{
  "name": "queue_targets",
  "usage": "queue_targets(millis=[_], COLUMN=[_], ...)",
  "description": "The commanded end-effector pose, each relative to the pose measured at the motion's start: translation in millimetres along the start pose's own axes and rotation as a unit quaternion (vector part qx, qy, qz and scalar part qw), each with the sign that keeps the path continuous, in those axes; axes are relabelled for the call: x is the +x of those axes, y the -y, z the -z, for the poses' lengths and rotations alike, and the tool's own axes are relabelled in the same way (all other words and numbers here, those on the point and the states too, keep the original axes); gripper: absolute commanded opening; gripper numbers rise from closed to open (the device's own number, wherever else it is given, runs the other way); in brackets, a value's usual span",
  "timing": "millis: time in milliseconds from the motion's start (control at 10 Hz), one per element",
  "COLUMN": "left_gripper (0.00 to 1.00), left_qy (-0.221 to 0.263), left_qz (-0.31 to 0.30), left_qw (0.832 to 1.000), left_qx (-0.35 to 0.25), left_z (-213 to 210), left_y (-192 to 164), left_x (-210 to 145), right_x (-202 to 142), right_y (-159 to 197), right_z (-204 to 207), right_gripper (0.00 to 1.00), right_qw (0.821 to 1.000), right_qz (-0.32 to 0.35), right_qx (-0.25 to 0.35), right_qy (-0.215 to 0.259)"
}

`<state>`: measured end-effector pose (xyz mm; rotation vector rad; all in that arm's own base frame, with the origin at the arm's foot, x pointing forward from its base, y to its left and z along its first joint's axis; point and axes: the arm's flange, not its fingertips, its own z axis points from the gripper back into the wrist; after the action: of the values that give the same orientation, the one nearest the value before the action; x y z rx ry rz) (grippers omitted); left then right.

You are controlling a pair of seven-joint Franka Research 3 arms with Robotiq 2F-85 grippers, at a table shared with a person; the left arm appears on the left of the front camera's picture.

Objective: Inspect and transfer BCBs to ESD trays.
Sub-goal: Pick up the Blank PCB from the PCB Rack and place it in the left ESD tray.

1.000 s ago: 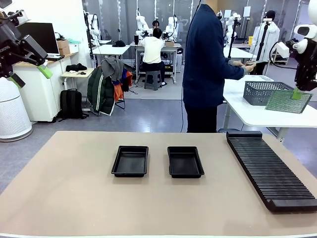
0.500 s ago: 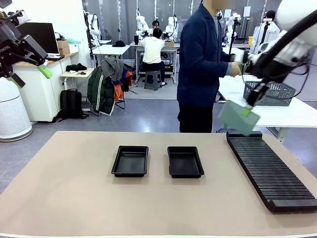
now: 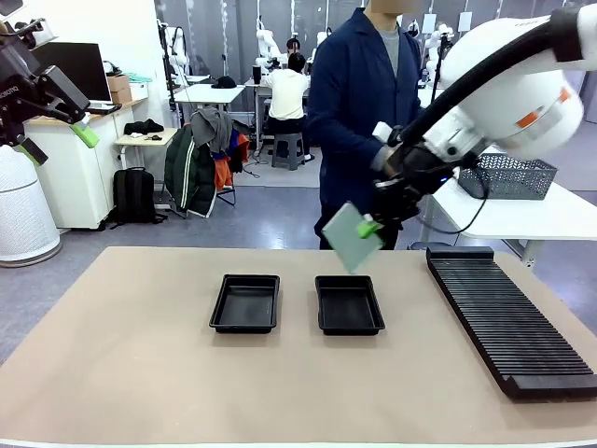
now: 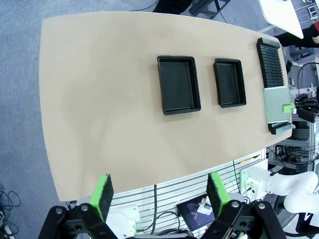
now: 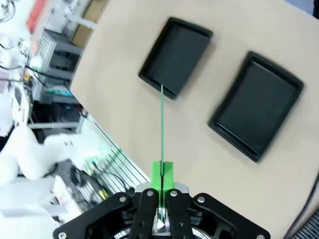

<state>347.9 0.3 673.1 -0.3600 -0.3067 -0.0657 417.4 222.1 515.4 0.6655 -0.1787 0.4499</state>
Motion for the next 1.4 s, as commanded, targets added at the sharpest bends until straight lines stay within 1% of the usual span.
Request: queue_targets(millis=[0,100,200,300,400,600,700,1000,1300], left_gripper=[1.00,1.00,1.00,1.00,1.00,1.00,1.00,1.00,1.00], left_qy=[0.000,0.000,0.000,0.000,0.000,0.000,0.000,0.000,0.000], left_qz=[0.000,0.000,0.000,0.000,0.000,0.000,0.000,0.000,0.000], left_qw=[1.000,1.000,1.000,1.000,1.000,1.000,1.000,1.000,1.000], left_qx=[0.000,0.000,0.000,0.000,0.000,0.000,0.000,0.000,0.000], left_z=[0,0,0,0,0,0,0,0,0], left_y=[0,0,0,0,0,0,0,0,0], left_x=[0,0,0,0,0,0,0,0,0], right_x=[4,9,15,21,25,38,44,64,73], right_y=[-13,-25,-31,-37,-42,-47,-45,-31,-10], right_z=[43,67,89,106,121,156,171,212,240], right_gripper=[0.02,0.02,0.02,0.02,0.02,0.02,0.02,0.02,0.02], right_qw=[0.997,0.994,0.991,0.989,0.985,0.980,0.976,0.971,0.965], right_qz=[0.056,0.072,0.091,0.111,0.130,0.164,0.180,0.207,0.235], right_qx=[0.030,0.049,0.061,0.058,0.069,0.079,0.083,0.104,0.103], right_qy=[0.050,0.067,0.071,0.079,0.085,0.087,0.091,0.067,0.055])
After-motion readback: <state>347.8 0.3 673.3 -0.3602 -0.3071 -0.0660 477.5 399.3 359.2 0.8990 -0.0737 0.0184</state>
